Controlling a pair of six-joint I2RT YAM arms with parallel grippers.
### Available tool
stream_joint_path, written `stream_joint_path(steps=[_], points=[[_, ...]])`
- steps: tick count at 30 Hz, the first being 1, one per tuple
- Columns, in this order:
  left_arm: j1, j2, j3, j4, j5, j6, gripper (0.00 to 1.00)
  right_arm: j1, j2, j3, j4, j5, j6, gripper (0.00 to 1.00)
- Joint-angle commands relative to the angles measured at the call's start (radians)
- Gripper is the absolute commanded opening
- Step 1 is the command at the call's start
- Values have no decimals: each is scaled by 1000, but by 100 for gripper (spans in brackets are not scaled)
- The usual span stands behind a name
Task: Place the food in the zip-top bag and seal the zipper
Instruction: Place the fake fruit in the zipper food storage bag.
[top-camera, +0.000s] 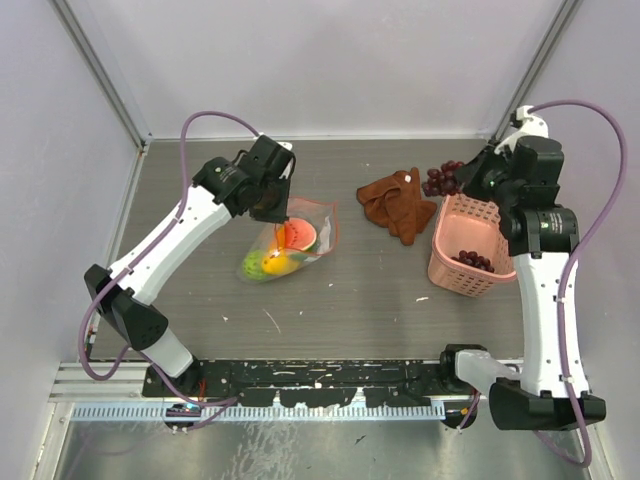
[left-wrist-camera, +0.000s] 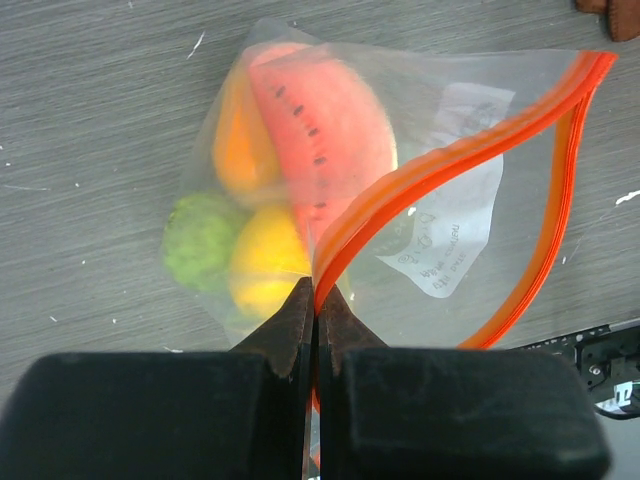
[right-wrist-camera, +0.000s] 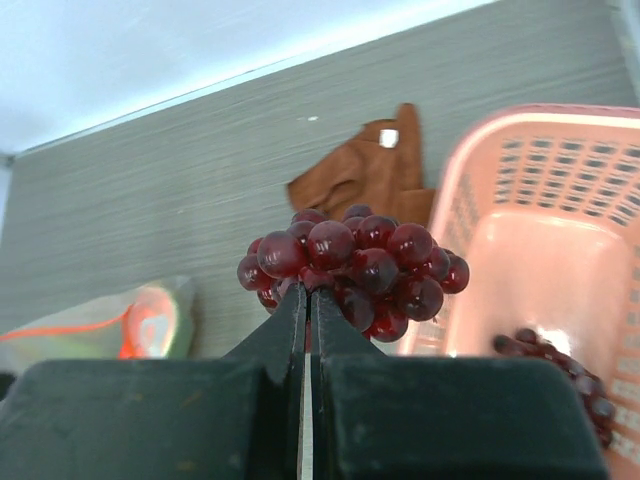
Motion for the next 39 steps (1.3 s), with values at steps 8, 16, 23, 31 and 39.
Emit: stream_joint_path(steps=[8, 16, 23, 31, 39], points=[[1, 8, 90, 11, 65, -28, 0, 276, -22, 21, 223, -95, 113, 0], [1, 11, 96, 21, 98, -38, 0, 476, 27, 21, 320, -94, 134, 0], [3, 12, 87, 30, 107, -49, 0, 640, 76, -18, 407, -70, 151, 0], [1, 7, 71, 36, 105, -51, 0, 763, 137, -79, 459, -37, 175, 0], [3, -8, 56, 39, 111, -52, 0, 811, 193, -186, 558, -15, 215, 0]])
